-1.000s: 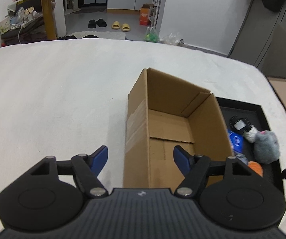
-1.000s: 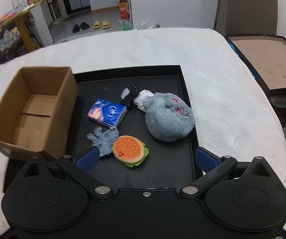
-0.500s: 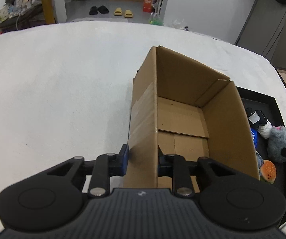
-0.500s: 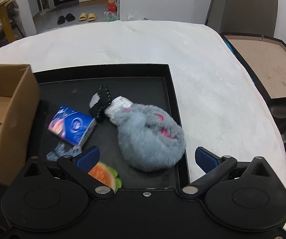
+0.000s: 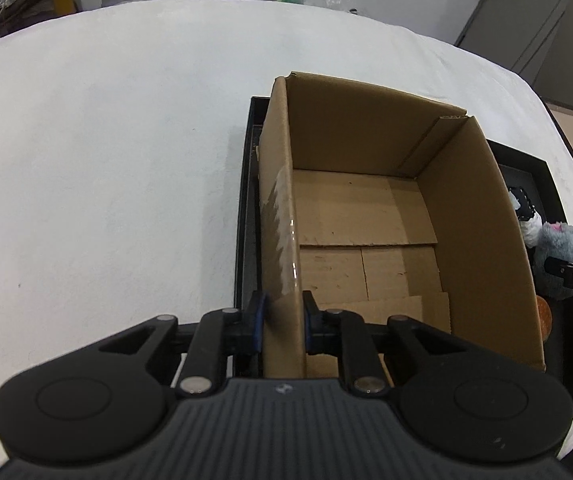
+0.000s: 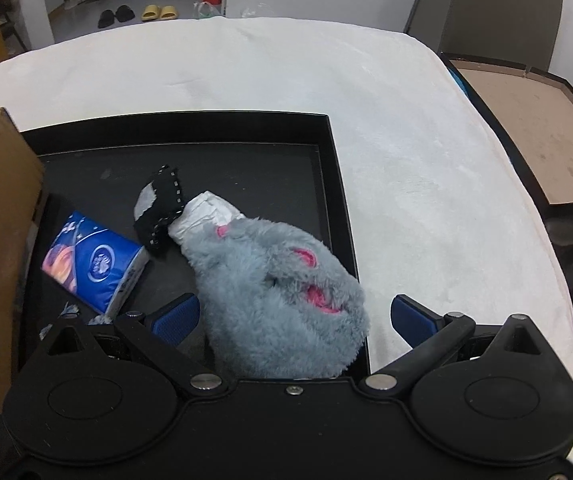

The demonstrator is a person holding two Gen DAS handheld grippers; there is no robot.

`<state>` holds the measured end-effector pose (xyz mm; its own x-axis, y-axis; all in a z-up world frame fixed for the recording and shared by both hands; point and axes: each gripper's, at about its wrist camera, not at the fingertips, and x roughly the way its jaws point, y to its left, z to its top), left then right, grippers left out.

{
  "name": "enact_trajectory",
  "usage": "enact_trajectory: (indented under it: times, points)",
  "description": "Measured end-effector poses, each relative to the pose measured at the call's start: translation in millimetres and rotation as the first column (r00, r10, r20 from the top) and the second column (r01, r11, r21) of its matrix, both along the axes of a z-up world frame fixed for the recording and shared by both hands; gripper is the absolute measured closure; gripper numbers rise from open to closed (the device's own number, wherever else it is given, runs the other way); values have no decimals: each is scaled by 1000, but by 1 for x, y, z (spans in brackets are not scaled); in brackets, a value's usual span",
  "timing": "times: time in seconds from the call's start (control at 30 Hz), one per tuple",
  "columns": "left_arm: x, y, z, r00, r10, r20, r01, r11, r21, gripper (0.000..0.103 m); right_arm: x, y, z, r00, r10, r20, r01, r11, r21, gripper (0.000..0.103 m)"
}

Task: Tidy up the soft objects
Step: 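Grasp the grey plush rabbit with the right gripper and lift it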

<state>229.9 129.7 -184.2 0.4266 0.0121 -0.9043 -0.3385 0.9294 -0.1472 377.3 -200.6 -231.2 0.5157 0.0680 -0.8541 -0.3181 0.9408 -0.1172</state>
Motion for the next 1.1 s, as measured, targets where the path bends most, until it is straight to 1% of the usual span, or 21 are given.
enact_trajectory:
  times: [0.07, 0.13, 0.17, 0.2, 0.23, 0.27, 0.33, 0.37, 0.4, 0.5, 0.6, 0.73, 0.97, 1.1]
  points:
    - [0, -1, -1, 1000, -16, 3, 16, 1000, -1, 86, 2, 3, -3, 1000, -7, 3, 7, 1000, -20, 0]
    - [0, -1, -3, 1000, -20, 3, 20, 1000, -8, 86, 2, 5, -7, 1000, -14, 1, 14, 999, -40, 3]
    - [1, -1, -4, 1000, -20, 5, 20, 1000, -11, 85, 2, 6, -9, 1000, -15, -1, 15, 999, -42, 9]
    - [-1, 0, -5, 1000, -16, 5, 16, 1000, -20, 85, 0, 8, -10, 1000, -15, -3, 15, 999, -51, 18]
    - [-1, -1, -6, 1000, -12, 6, 12, 999, -29, 85, -2, 9, -11, 1000, -11, -2, 11, 998, -56, 19]
    - [-2, -2, -5, 1000, -12, 9, 12, 1000, -26, 85, -5, 11, -11, 1000, -3, 6, 3, 998, -58, 23]
    - [-4, -6, -4, 999, -30, 20, 30, 1000, 0, 85, -10, 16, -11, 999, -1, 35, 4, 995, -98, 29]
    - [-6, -8, -3, 999, -38, 29, 38, 999, 5, 84, -14, 18, -10, 999, 2, 47, 3, 994, -112, 32]
    - [-8, -7, -3, 998, -42, 35, 42, 999, 2, 84, -16, 19, -9, 999, 6, 53, 0, 993, -115, 34]
    - [-15, -4, -4, 999, -26, 46, 26, 999, -19, 83, -24, 19, -1, 999, -1, 48, 5, 995, -96, 35]
    - [-20, -4, -3, 998, -17, 57, 18, 1000, -19, 83, -38, 24, 10, 997, 23, 67, -17, 995, -100, 35]
    - [-21, -5, -2, 998, -20, 67, 21, 1000, -23, 82, -52, 29, 25, 995, 42, 94, -34, 996, -86, 35]
    - [-23, -7, -5, 998, -39, 56, 40, 999, -19, 81, -73, 39, 58, 988, 62, 144, -57, 998, -36, 35]
    - [-23, -9, -4, 997, -48, 63, 50, 998, -30, 78, -84, 46, 74, 981, 84, 177, -82, 996, -17, 35]
